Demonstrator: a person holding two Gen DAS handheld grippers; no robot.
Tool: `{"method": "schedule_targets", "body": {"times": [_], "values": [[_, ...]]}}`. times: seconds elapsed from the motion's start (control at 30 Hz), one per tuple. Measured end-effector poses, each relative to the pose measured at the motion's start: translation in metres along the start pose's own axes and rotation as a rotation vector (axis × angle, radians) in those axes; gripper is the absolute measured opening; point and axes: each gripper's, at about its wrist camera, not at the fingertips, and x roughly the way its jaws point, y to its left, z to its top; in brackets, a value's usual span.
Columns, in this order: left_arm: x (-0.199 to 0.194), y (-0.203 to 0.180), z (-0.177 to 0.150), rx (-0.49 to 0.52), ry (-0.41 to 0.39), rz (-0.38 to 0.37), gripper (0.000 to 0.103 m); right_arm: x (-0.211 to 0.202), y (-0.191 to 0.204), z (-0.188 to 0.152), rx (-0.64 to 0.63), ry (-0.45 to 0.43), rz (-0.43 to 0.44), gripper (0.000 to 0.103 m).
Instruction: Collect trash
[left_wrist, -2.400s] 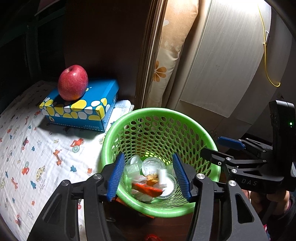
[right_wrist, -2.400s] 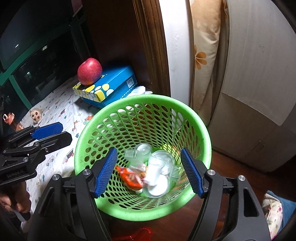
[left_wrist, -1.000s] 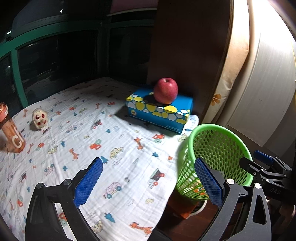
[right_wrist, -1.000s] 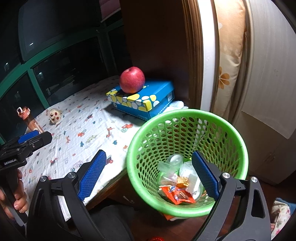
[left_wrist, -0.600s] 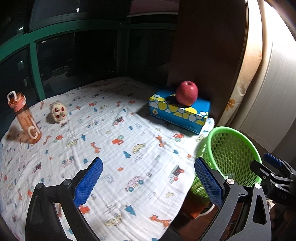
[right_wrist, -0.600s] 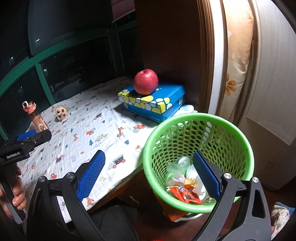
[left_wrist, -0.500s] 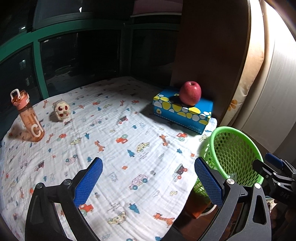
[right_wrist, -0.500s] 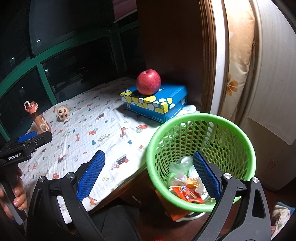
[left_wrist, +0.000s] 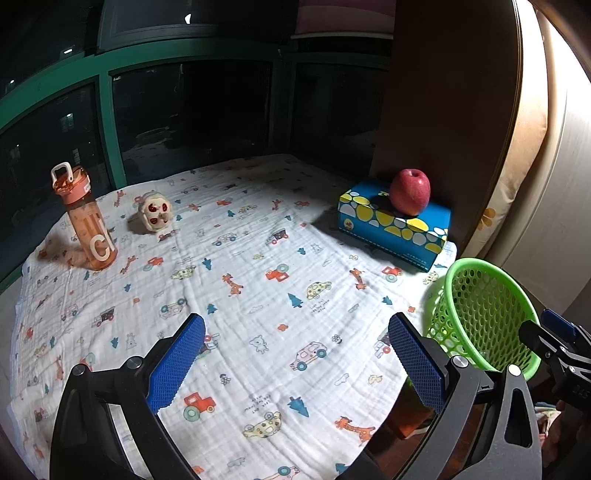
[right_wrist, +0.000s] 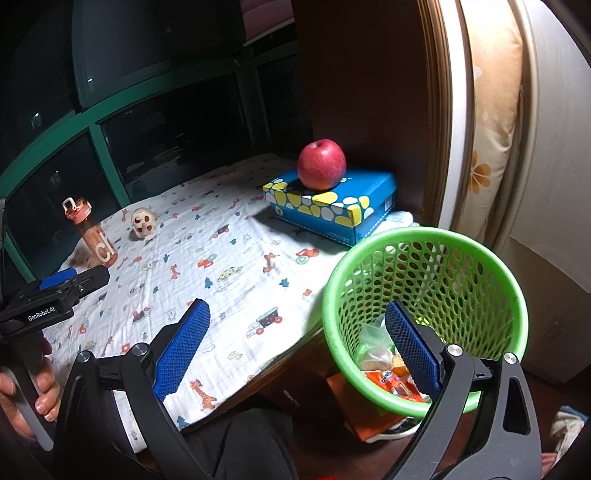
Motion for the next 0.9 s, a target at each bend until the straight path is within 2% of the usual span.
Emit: {"method": "schedule_targets", "body": {"times": [0.13,0.43,0.9], "values": [[-0.005,0.004,-0.002,-0.011,-0.02,0.01,0.096,0.001,0.004,-0.001,-0.011,0.001,0.007,0.095],[-0.013,0.002,-0.003,0.016,-0.056,0.087,0.096,0.002,0.012,-0.001,-0.026,-0.004,0.031,0.095],[-0.015,0.0,-0.006,0.032,-0.059,0.108,0.096,0.003,0.018,-0.001,-0.045,-0.006,0.046,0.095]]}}
